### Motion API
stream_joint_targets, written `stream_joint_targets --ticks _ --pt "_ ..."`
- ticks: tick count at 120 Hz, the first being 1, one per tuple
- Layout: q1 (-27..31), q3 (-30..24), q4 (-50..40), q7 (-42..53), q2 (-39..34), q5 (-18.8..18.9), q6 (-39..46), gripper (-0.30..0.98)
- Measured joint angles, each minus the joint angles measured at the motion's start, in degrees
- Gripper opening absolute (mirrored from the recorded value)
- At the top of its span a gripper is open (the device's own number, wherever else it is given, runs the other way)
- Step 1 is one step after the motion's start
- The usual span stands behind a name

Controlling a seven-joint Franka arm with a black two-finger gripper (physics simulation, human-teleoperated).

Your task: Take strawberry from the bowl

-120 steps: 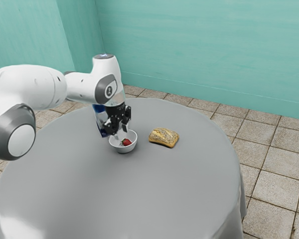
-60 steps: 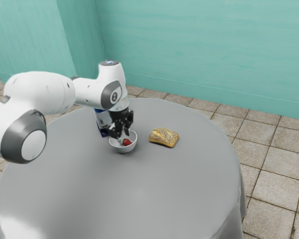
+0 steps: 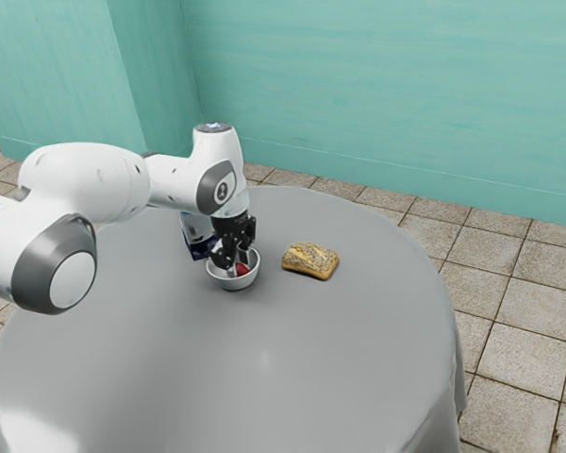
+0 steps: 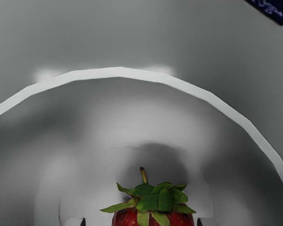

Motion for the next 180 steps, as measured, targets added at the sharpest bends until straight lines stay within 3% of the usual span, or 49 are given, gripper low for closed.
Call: stream_joint_targets --ticks 111,137,162,180 --pt "0.5 -0.1 0.8 -0.7 0.9 0.1 0.6 0.07" --pt "-0.1 0.3 0.8 -0.8 -3.4 0.4 -0.4 0.04" --pt "-7.8 0.5 -3.4 -1.0 -10.9 0.7 -1.6 0.02" --pt "-14.3 0.3 -4.8 -1.1 -10.5 0.6 -1.9 0.01"
